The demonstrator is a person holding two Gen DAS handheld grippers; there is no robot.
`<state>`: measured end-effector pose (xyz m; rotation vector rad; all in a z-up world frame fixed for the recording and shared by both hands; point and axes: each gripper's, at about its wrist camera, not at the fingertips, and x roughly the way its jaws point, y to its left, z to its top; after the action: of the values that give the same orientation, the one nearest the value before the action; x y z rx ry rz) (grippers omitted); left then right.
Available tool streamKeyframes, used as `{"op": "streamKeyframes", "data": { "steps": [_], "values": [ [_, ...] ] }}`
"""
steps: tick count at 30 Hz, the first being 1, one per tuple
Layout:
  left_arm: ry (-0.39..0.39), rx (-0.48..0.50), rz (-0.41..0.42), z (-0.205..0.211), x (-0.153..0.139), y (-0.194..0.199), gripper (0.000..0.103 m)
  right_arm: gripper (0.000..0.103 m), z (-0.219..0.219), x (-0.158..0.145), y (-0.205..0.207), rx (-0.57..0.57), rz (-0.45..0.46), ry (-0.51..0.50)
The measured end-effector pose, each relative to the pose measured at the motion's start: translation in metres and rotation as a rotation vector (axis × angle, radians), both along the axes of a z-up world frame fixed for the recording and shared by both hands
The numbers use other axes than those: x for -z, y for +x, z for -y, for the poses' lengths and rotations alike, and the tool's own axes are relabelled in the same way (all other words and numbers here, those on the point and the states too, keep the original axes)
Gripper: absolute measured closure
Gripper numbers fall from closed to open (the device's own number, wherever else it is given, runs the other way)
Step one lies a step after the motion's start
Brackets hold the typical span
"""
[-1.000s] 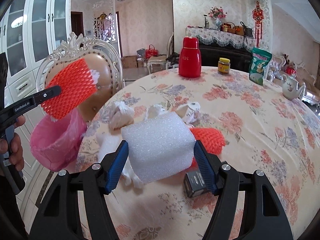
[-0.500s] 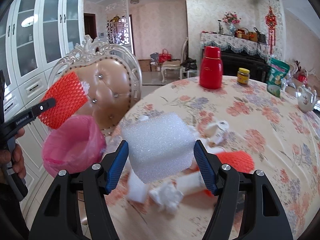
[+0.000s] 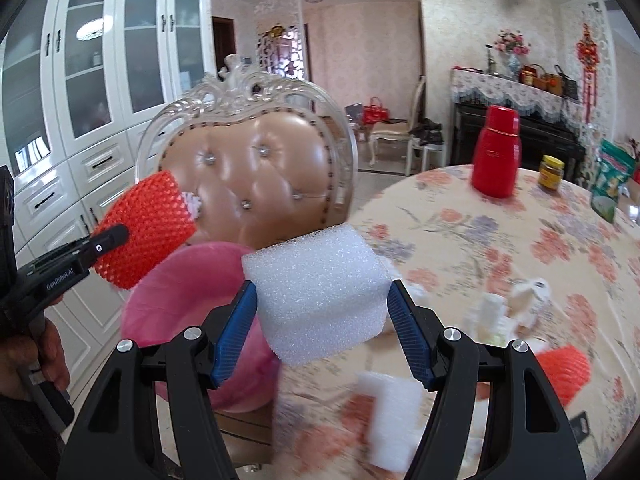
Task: Collect trash
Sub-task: 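Carry both items to the pink wastebasket and open both tools to drop them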
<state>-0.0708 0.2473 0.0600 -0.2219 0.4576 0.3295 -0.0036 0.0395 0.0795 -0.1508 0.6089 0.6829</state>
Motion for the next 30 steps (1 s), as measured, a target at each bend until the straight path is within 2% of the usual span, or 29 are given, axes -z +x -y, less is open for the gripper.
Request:
{"op": "streamKeyframes", "data": {
  "steps": [11,18,20,25,27,30],
  "values": [
    [-0.013,-0.051,-0.019,-0.030,0.007,-0.010,0.083,0.038,-0.074,0.014,0.003,-0.074,-0.040,-0.009],
    [-0.030,-0.064,-0.030,-0.037,0.011,-0.014,0.081,0.038,-0.100,0.026,0.005,-0.117,-0.068,-0.026],
    [-0.041,-0.062,-0.028,-0.038,0.012,-0.015,0.067,0.037,-0.106,0.028,0.004,-0.132,-0.074,-0.029],
    [-0.044,-0.065,-0.026,-0.037,0.010,-0.018,0.049,0.035,-0.116,0.036,0.004,-0.155,-0.097,-0.041],
    [-0.046,-0.070,-0.023,-0.038,0.010,-0.018,0.040,0.027,-0.117,0.038,0.004,-0.152,-0.094,-0.049],
    [-0.049,-0.082,-0.016,-0.039,0.009,-0.020,0.030,0.026,-0.117,0.039,0.005,-0.145,-0.093,-0.051]
  ]
}}
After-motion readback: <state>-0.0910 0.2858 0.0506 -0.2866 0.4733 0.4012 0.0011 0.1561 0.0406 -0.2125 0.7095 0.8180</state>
